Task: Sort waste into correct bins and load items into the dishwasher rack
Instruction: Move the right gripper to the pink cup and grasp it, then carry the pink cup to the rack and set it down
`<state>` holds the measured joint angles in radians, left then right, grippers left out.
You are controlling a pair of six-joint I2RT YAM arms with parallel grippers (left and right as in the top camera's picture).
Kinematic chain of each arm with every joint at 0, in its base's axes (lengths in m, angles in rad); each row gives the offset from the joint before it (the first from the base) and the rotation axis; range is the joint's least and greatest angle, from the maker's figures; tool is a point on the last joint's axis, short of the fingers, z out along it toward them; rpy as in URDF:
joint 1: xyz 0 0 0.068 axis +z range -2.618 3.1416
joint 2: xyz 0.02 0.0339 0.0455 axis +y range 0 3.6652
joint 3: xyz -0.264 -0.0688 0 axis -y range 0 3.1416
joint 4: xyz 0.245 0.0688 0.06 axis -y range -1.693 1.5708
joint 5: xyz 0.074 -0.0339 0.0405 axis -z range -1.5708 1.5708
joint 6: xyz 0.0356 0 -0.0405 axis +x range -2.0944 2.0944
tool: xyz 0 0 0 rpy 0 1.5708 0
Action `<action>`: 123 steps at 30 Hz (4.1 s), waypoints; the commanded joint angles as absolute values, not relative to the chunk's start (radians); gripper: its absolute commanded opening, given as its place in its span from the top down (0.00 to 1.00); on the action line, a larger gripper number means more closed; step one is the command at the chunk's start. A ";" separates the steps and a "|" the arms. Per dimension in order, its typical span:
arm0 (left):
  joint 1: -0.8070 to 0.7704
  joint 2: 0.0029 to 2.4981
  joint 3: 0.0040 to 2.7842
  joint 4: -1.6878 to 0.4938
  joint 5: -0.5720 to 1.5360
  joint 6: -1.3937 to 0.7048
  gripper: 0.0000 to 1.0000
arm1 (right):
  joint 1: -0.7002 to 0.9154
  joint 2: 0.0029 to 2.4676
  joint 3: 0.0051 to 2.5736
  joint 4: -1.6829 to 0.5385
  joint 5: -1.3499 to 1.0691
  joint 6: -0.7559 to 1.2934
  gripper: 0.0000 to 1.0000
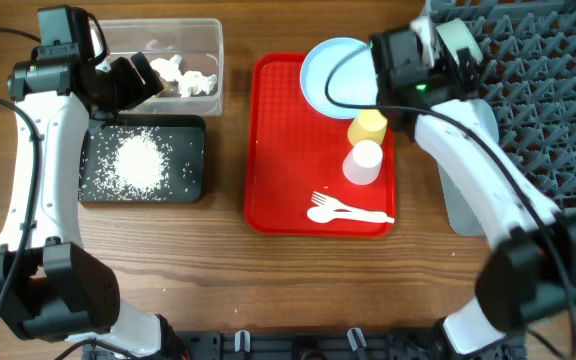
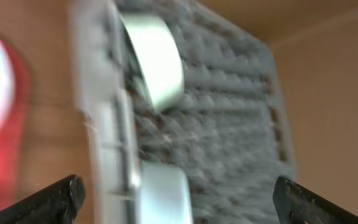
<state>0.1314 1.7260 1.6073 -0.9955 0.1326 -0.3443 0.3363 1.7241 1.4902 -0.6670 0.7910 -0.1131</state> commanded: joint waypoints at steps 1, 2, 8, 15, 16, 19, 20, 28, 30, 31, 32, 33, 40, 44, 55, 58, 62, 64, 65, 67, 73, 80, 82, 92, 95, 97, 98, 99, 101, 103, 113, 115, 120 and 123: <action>0.134 1.724 1.612 -0.995 0.138 -0.356 0.00 | 0.368 1.639 1.618 -0.700 0.313 0.081 0.02; 0.134 1.724 1.612 -0.995 0.138 -0.356 0.00 | 0.368 1.640 1.635 -0.698 0.191 0.130 0.05; 0.134 1.724 1.612 -0.995 0.138 -0.356 0.00 | 0.364 1.749 1.636 -0.717 0.089 0.325 0.19; 0.134 1.724 1.612 -0.995 0.138 -0.356 0.00 | 0.329 1.941 1.636 -0.723 0.107 0.422 0.57; 0.134 1.724 1.612 -0.996 0.138 -0.356 0.00 | 0.327 1.963 1.636 -0.724 0.107 0.420 0.60; 0.134 1.724 1.612 -0.995 0.138 -0.356 0.00 | 0.327 2.006 1.636 -0.735 0.081 0.377 0.64; 0.134 1.724 1.612 -0.995 0.138 -0.356 0.00 | 0.327 2.012 1.636 -0.749 0.069 0.365 0.64; 0.134 1.724 1.612 -0.995 0.138 -0.356 0.00 | 0.314 1.945 1.637 -0.957 -0.035 0.317 0.10; 0.134 1.724 1.612 -0.996 0.138 -0.356 0.00 | 0.315 1.897 1.637 -1.003 -0.036 0.318 0.00; 0.134 1.724 1.612 -0.995 0.138 -0.356 0.00 | 0.315 1.882 1.637 -1.031 -0.036 0.326 0.00; 0.134 1.724 1.612 -0.995 0.138 -0.356 0.00 | 0.315 1.875 1.637 -1.070 -0.035 0.351 0.00; 0.134 1.724 1.612 -0.995 0.138 -0.356 0.00 | 0.315 1.876 1.636 -1.106 -0.035 0.369 0.00; 0.134 1.724 1.612 -0.995 0.138 -0.356 0.00 | 0.315 1.942 1.567 -1.139 -0.051 0.397 0.00; 0.134 1.724 1.612 -0.995 0.138 -0.356 0.00 | 0.315 1.970 1.510 -1.098 -0.045 0.397 0.11; 0.134 1.724 1.612 -0.995 0.138 -0.356 0.00 | 0.315 2.017 1.373 -0.962 -0.019 0.447 0.29; 0.134 1.724 1.612 -0.995 0.138 -0.356 0.00 | 0.315 2.017 1.373 -0.962 -0.015 0.444 0.38; 0.134 1.724 1.612 -0.995 0.138 -0.356 0.00 | 0.315 2.016 1.374 -0.982 -0.015 0.387 0.48; 0.134 1.724 1.612 -0.995 0.138 -0.356 0.00 | 0.315 2.016 1.378 -1.024 -0.016 0.367 0.49; 0.134 1.724 1.612 -0.995 0.138 -0.356 0.00 | 0.315 2.016 1.386 -1.047 -0.016 0.366 0.49; 0.134 1.724 1.612 -0.995 0.138 -0.356 0.00 | 0.315 2.016 1.416 -1.106 -0.016 0.364 0.50; 0.134 1.724 1.612 -0.995 0.138 -0.356 0.00 | 0.315 2.004 1.583 -1.295 -0.062 0.290 0.54; 0.134 1.724 1.612 -0.995 0.138 -0.356 0.00 | 0.303 1.881 1.729 -1.412 -0.096 0.236 0.54; 0.134 1.724 1.612 -0.995 0.138 -0.356 0.00 | 0.281 1.844 1.739 -1.436 -0.095 0.235 0.54; 0.134 1.724 1.612 -0.995 0.138 -0.356 0.00 | -0.096 1.632 1.741 -1.494 -0.081 0.172 0.54; 0.134 1.724 1.612 -0.995 0.138 -0.356 0.00 | -0.232 1.633 1.740 -1.488 -0.078 0.157 0.54; 0.134 1.724 1.612 -0.995 0.138 -0.356 0.00 | -0.318 1.634 1.739 -1.472 -0.079 0.157 0.55; 0.134 1.724 1.612 -0.995 0.138 -0.356 0.00 | -0.352 1.634 1.739 -1.465 -0.079 0.156 0.55; 0.134 1.724 1.612 -0.995 0.138 -0.356 0.00 | -0.392 1.637 1.739 -1.458 -0.079 0.157 0.55; 0.134 1.724 1.612 -0.995 0.138 -0.356 0.00 | -0.455 1.641 1.739 -1.456 -0.079 0.157 0.57; 0.134 1.724 1.612 -0.995 0.138 -0.356 0.00 | -0.525 1.655 1.739 -1.454 -0.061 0.158 0.59; 0.134 1.724 1.612 -0.995 0.138 -0.356 0.00 | -0.624 1.794 1.737 -1.419 -0.015 0.164 0.60; 0.134 1.724 1.612 -0.995 0.138 -0.356 0.00 | -0.624 1.824 1.727 -1.381 -0.008 0.171 0.60; 0.134 1.724 1.612 -0.995 0.138 -0.356 0.00 | -0.624 1.900 1.693 -1.325 0.007 0.190 0.61; 0.134 1.724 1.612 -0.995 0.138 -0.356 0.00 | -0.624 1.947 1.692 -1.325 0.007 0.190 0.62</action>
<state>0.1314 1.7260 1.6073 -0.9955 0.1326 -0.3466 -0.6189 1.8900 1.7058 -1.3285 -0.0170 0.1814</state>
